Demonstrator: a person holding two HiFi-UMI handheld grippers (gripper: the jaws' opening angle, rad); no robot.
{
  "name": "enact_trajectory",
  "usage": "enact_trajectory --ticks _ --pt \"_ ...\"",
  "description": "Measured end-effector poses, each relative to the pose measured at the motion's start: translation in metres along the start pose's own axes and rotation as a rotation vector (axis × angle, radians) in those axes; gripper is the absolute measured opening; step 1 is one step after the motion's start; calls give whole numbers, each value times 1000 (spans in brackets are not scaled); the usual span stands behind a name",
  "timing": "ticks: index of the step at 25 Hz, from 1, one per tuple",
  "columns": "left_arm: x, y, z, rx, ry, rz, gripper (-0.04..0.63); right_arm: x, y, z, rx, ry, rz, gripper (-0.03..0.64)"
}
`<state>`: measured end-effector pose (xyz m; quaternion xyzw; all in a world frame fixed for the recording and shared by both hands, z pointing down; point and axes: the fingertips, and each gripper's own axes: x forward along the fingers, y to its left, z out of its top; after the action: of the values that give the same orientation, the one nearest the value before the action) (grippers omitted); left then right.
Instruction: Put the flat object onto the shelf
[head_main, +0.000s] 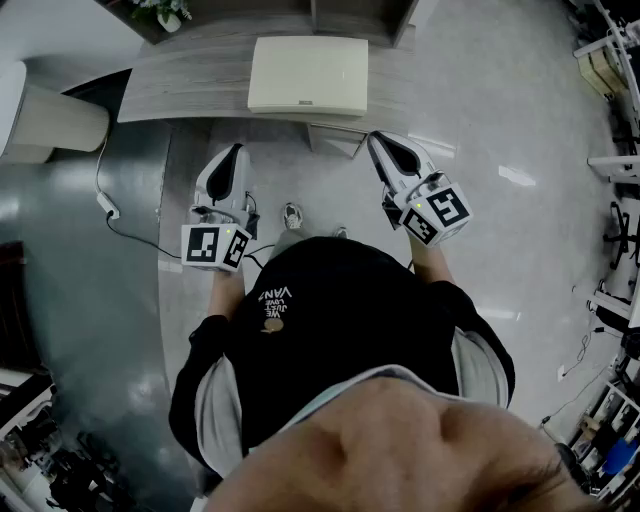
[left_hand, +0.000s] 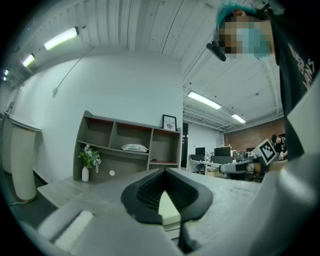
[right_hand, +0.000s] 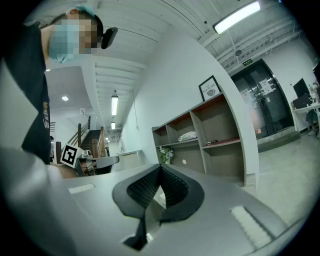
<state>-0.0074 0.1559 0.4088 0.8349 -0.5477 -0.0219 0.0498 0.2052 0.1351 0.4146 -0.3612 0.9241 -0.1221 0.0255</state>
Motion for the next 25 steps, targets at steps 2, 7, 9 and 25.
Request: enact_trajectory --ticks 2,7,9,25 --pt "2 5 0 -3 2 -3 2 3 -2 -1 -1 5 -10 -2" --pt "6 21 0 -32 -4 -10 2 13 -2 2 16 -12 -15 -2" --pt "9 27 -2 -39 -3 -16 2 17 -3 5 54 -39 -17 -1" --pt "33 107 -20 -102 92 -70 83 79 -14 -14 176 -19 -175 219"
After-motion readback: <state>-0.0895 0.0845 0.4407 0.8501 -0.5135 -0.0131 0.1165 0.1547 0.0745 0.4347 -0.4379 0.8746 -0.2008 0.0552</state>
